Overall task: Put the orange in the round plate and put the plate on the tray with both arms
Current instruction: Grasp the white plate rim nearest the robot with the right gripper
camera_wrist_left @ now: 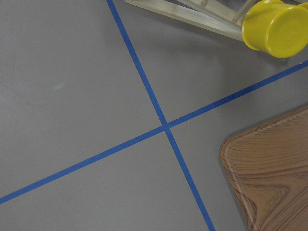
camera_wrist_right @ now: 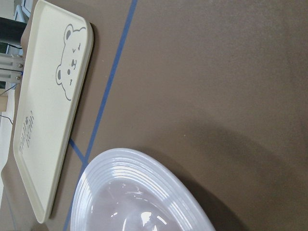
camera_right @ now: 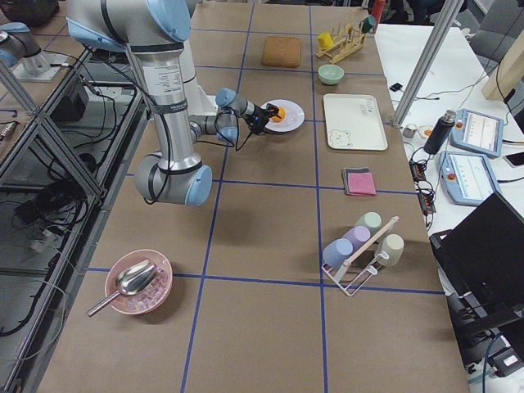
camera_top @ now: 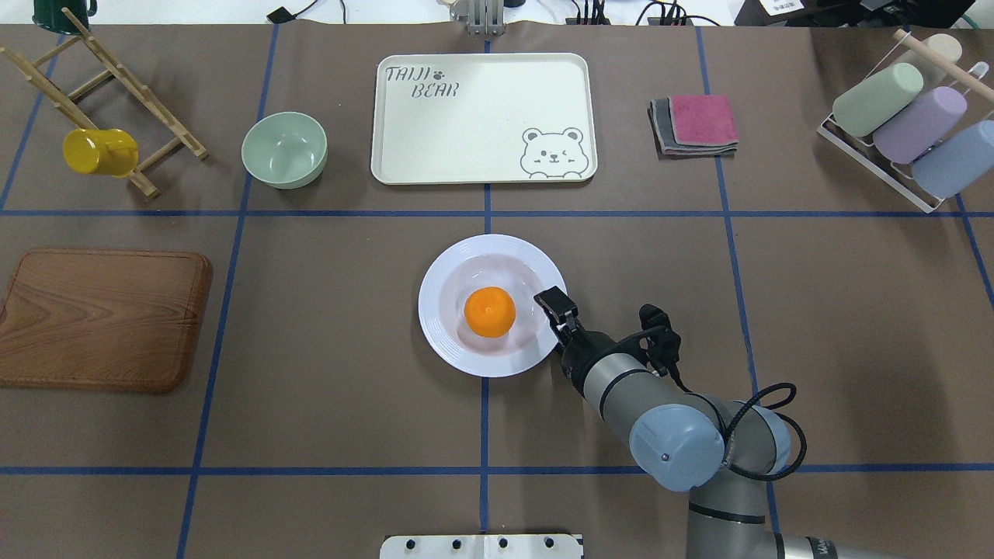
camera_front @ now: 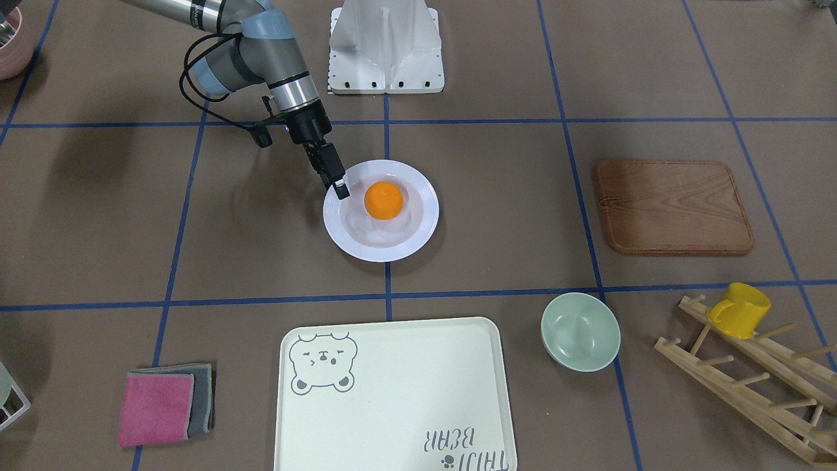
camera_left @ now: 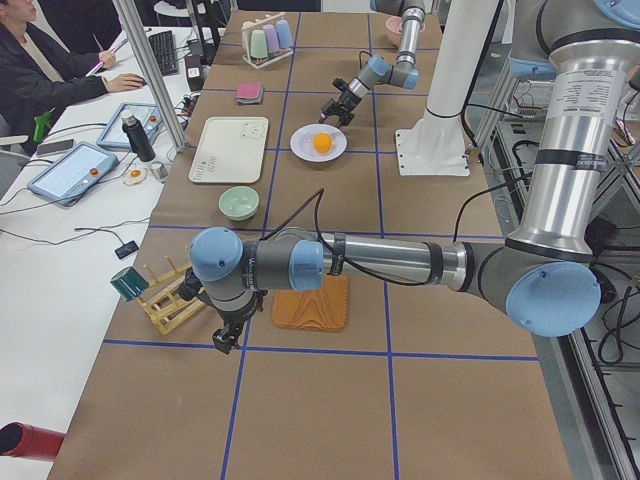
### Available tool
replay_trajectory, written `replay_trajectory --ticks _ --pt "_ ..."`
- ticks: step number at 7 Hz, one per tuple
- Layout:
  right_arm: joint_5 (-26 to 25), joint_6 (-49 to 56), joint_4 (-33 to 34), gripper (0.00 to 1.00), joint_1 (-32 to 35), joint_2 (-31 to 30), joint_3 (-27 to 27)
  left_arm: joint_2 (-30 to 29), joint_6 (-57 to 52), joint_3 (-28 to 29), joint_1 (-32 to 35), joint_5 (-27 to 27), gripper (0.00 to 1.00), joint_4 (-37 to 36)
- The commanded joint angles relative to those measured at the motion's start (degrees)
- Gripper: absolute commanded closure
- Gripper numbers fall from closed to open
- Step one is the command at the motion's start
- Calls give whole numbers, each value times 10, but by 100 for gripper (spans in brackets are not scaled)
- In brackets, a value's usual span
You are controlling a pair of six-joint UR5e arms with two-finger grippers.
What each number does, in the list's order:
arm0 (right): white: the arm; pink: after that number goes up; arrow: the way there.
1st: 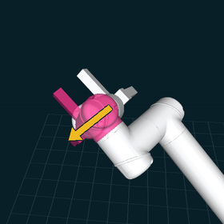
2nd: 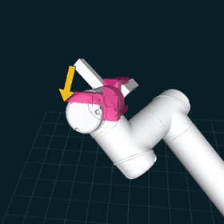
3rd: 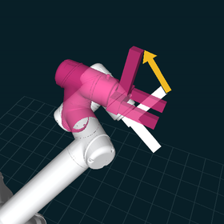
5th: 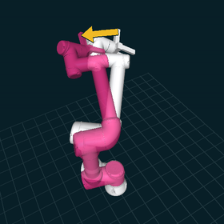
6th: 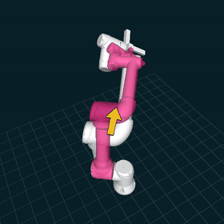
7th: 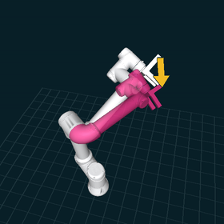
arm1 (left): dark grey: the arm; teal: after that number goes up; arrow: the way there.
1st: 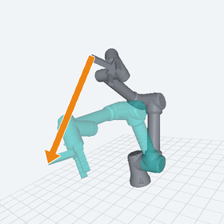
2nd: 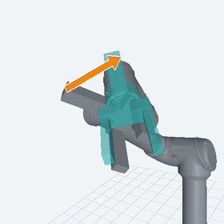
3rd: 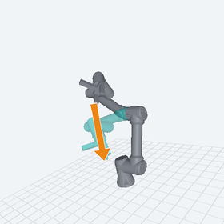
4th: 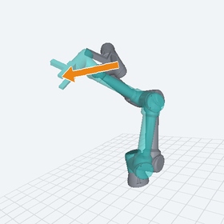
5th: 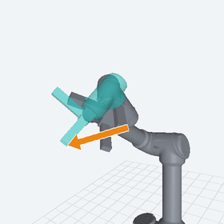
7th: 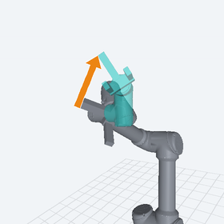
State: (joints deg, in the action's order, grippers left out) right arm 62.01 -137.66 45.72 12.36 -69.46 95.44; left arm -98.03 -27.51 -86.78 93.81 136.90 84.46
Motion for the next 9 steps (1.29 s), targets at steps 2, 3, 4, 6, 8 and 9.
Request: replay_trajectory --ticks 2,3,4,6,8,9 --pt "-2 -28 2 87 -2 20 -6 2 0 -1 1 1 2 3" --pt "-5 -12 1 100 -10 13 -16 2 0 -2 0 1 2 3" --pt "-6 -11 1 100 -12 13 -18 2 0 -2 0 1 2 3" --pt "-29 -10 -2 100 -6 16 1 1 0 -3 0 2 2 3" --pt "-35 8 -3 100 11 13 38 2 0 -3 0 6 2 4" --pt "-69 17 -3 100 11 13 38 1 0 -3 0 12 2 4"
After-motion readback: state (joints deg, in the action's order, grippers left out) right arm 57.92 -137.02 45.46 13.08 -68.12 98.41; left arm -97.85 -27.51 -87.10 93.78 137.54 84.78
